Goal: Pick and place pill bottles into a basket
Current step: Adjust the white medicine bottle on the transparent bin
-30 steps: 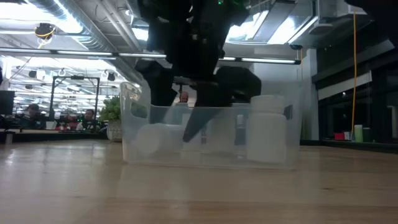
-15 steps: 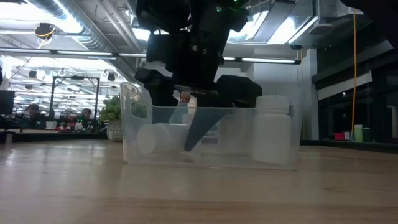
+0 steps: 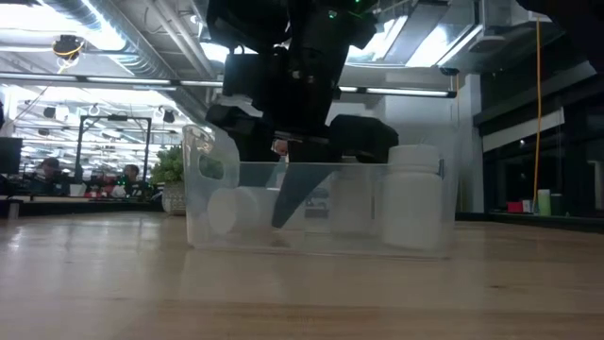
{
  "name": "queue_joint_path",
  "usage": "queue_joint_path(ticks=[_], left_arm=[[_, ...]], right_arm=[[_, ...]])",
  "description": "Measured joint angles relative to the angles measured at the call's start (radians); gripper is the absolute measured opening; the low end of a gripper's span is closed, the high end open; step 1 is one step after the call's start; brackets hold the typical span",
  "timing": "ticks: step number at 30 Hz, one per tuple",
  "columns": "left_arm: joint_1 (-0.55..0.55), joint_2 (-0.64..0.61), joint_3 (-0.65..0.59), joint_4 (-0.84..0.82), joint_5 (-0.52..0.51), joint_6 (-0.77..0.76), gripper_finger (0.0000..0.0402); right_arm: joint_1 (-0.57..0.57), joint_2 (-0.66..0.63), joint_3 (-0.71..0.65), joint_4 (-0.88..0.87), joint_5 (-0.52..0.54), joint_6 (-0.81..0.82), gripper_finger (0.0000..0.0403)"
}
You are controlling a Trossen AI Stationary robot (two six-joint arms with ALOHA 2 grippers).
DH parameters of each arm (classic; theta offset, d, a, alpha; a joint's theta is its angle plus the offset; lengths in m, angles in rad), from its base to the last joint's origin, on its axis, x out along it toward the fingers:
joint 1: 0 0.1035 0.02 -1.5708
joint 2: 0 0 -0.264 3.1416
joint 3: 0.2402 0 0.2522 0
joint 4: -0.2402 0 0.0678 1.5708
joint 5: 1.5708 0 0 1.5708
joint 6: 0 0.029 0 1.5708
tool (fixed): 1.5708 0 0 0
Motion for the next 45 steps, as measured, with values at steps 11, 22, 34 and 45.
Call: queue_joint_path(ticks=[11,22,34,45], left_arm=[[0.000,0.000,0.000,0.000,-0.001,0.000,0.0221],[0.000,0.000,0.000,-0.001,0.000,0.010,0.0221],[0.000,0.000,0.000,-0.001,0.000,0.010,0.0221],[0.000,0.000,0.000,-0.001,0.000,0.010,0.0221]], right_arm=[[0.000,-0.003,0.010,-0.041,0.064,0.046,0.0160],[0.000,-0.008,0.088,-0.085,0.063,0.068,0.0160],[0.009,-0.009,0.173,-0.127,0.060,0.106,0.0160],[0.012,-0.009,0.173,-0.211,0.124,0.133,0.0159]])
